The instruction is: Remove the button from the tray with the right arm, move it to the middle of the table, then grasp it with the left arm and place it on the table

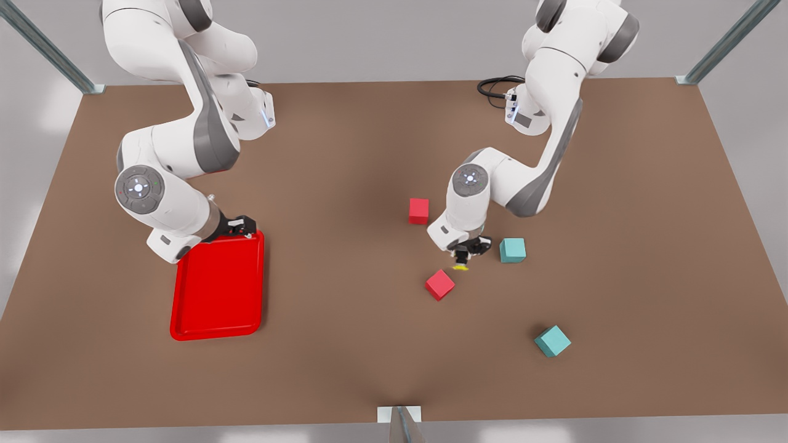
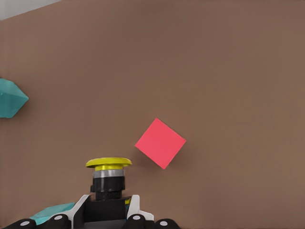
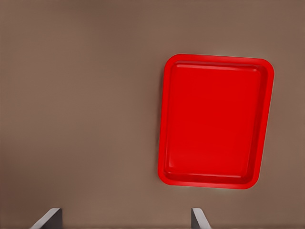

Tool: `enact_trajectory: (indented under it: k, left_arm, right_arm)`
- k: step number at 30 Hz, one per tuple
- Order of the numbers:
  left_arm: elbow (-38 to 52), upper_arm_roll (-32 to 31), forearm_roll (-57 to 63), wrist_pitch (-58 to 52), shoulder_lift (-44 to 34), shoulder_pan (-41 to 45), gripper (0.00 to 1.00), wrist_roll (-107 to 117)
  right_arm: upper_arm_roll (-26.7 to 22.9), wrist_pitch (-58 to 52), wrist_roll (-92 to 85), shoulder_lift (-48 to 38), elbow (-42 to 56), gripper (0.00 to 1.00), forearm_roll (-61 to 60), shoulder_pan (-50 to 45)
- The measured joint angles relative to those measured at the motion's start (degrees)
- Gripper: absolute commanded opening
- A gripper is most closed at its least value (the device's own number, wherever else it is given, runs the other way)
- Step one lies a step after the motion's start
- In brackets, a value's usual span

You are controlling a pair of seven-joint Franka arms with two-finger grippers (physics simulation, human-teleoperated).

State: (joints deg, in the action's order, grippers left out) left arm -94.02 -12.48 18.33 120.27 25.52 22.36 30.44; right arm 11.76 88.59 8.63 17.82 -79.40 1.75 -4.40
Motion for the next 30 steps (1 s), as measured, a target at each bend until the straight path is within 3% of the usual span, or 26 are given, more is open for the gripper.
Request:
enact_trajectory:
  k: [13, 19, 30]
  left_arm:
    - [-3.96, -0.01, 39.43, -1.18, 3.83, 7.43, 0.45, 41.22]
    - [-8.56, -0.02, 58.91, -8.83, 5.5, 10.78, 0.45, 65.79]
    - [-12.23, 0.88, 71.33, -26.2, 11.03, 13.14, 0.45, 100.57]
  right_arm:
    - [-0.08, 0.02, -0.05, 0.0, -0.01, 1.0, 0.04, 0.09]
    - [-0.02, 0.02, -0.09, -0.02, -0.03, 1.0, 0.01, 0.75]
    - [0.0, 0.02, -0.19, -0.01, -0.08, 1.0, -0.04, 0.83]
